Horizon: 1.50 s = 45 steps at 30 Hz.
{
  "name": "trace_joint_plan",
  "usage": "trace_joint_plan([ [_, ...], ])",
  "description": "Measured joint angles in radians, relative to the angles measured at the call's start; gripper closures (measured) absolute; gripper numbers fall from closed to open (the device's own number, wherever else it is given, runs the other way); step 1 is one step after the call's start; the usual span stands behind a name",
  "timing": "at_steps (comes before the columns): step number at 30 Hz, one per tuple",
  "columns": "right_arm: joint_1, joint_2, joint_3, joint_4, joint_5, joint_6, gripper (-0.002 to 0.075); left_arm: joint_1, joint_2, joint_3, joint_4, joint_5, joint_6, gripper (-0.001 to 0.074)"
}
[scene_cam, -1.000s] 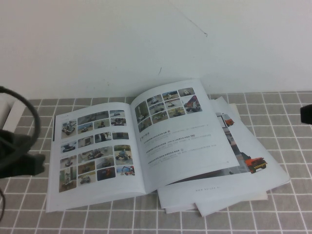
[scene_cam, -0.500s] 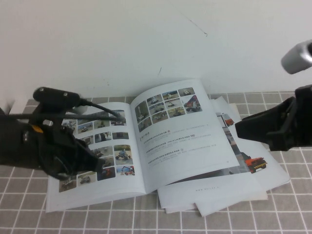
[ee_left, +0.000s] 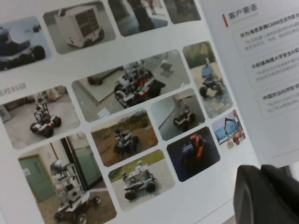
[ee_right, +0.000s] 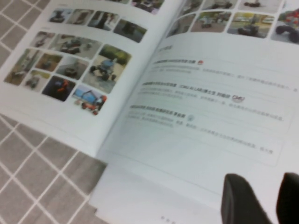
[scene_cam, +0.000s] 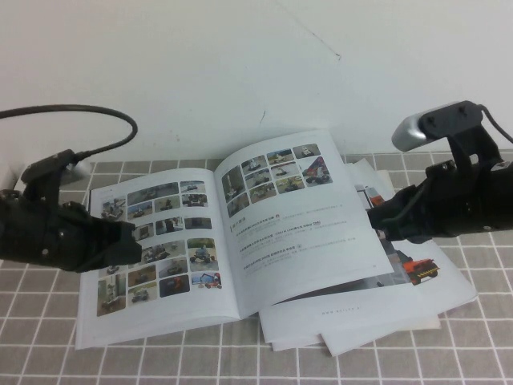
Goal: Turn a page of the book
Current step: Open the closed book
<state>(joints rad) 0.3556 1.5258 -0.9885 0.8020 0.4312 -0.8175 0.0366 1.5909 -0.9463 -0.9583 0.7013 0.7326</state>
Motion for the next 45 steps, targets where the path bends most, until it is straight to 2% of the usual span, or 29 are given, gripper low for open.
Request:
trace_joint_plan([
  [5,-0.012,0.093,-0.031,0.0,-0.041,0.056,0.0538,0.0,0.079,-0.002,-0.014,-0.002,0.018,0.0738],
  [9,-0.051,0.177,-0.117,0.0,0.023,0.064,0.0526,0.0,0.127,-0.006,-0.02,-0.016,0.03,0.0738],
  [14,-0.11,0.28,-0.265,0.0,0.139,0.066,0.0474,0.0,0.185,-0.007,-0.024,-0.017,0.047,0.0738],
  [19,-0.13,0.373,-0.347,0.003,0.22,0.047,0.0459,0.0,0.247,-0.009,-0.026,-0.028,0.062,0.0738],
  [29,-0.13,0.504,-0.363,0.145,0.213,-0.089,0.0459,0.0,0.287,-0.009,-0.034,-0.045,0.066,0.0738],
  [45,-0.169,0.54,-0.367,0.15,0.163,-0.138,0.0459,0.0,0.287,-0.009,-0.034,-0.046,0.07,0.0738],
])
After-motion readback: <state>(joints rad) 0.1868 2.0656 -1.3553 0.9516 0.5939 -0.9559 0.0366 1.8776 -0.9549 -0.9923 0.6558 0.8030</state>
